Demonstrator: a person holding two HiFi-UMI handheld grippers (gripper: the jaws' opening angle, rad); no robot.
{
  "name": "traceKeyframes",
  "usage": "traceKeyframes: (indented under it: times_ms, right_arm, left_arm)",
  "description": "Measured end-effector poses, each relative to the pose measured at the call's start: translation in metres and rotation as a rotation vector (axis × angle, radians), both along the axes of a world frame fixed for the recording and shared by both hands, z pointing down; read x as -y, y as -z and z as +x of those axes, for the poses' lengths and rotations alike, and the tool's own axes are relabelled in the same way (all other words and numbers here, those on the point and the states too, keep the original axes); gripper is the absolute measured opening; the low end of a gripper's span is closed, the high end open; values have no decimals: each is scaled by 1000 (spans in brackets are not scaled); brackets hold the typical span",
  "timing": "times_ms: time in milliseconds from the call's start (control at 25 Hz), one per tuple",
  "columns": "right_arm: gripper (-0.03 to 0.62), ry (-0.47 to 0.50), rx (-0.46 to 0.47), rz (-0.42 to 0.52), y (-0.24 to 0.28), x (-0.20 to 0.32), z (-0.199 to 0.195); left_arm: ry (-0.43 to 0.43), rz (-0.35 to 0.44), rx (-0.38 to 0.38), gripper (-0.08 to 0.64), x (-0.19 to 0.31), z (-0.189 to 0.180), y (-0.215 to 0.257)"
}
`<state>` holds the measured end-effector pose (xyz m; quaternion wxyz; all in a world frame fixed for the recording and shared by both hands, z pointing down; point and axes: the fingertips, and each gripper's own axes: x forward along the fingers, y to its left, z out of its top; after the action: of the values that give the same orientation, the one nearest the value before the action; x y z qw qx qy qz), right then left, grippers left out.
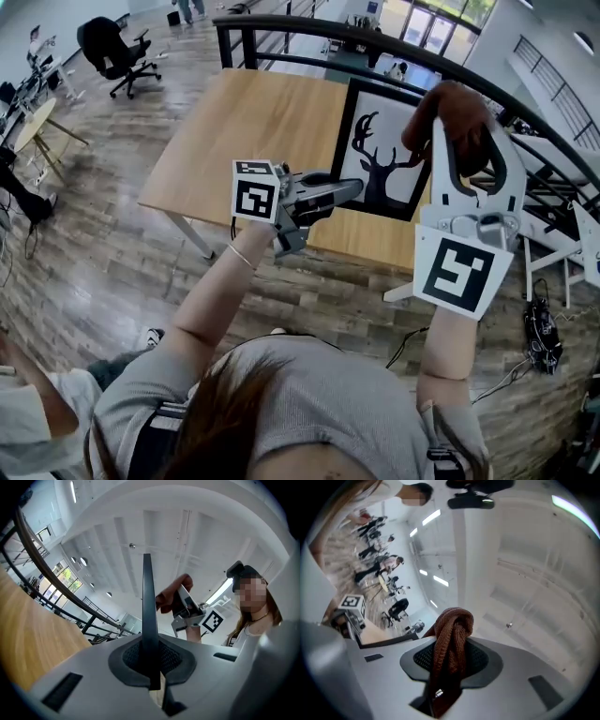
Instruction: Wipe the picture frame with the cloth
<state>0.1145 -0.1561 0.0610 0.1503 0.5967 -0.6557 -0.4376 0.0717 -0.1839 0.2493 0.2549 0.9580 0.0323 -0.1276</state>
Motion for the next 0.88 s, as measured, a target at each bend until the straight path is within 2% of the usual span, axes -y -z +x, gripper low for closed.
traceKeyframes:
  times_ms: [120, 360, 480, 680, 880]
  right_arm:
    - [133, -84, -167, 31, 7, 27, -24]
    - [133, -81, -395, 15, -26, 56, -69]
    - [133, -49, -417, -19, -46, 52, -75]
    - [133, 12, -394, -85, -76, 41, -87]
    - [133, 44, -361, -138, -100, 25, -88]
  left_arm:
    - [6, 28, 26, 15, -1, 0, 0]
    - [8, 74, 49, 15, -8, 2, 3]
    - [21, 94, 63, 16, -13, 3, 6]
    - [27, 57, 16, 16, -15, -4, 8]
    - [36, 61, 25, 16, -19, -5, 4]
